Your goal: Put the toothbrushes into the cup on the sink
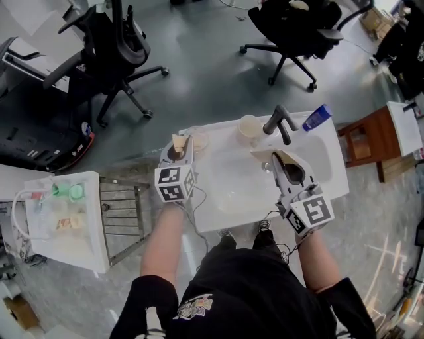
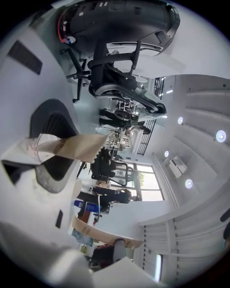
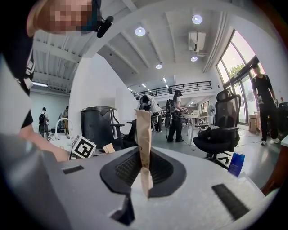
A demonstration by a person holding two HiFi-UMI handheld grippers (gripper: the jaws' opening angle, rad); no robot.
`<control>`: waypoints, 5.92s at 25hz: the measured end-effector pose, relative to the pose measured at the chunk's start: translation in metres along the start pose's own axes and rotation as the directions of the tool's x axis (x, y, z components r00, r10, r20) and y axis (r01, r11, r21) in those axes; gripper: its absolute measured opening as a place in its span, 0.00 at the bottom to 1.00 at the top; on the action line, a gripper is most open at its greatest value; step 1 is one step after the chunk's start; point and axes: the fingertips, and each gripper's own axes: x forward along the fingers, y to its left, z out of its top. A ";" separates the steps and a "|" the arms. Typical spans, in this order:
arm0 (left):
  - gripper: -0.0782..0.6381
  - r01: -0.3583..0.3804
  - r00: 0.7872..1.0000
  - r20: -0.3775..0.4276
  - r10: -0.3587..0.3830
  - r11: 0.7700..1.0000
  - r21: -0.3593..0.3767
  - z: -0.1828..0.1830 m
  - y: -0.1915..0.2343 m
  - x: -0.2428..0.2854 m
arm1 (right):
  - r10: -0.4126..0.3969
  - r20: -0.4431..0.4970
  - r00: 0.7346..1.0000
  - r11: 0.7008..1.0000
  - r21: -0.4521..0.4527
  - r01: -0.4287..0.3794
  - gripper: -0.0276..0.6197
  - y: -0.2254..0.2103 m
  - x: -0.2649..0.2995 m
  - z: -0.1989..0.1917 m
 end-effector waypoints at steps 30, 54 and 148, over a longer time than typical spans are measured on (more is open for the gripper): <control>0.36 -0.098 0.971 0.226 0.081 0.993 0.066 0.100 -0.023 -0.090 | 0.102 0.095 0.990 0.995 -0.004 -0.102 0.10 0.009 -0.018 0.033; 0.12 0.007 0.972 0.229 -0.043 0.988 0.154 0.096 -0.196 -0.152 | 0.214 0.148 0.966 0.977 -0.045 -0.209 0.10 -0.030 -0.039 0.043; 0.12 0.429 0.890 0.123 -0.439 0.898 0.099 0.044 -0.315 -0.157 | 0.103 0.120 0.987 0.993 -0.066 -0.096 0.05 -0.027 -0.149 0.013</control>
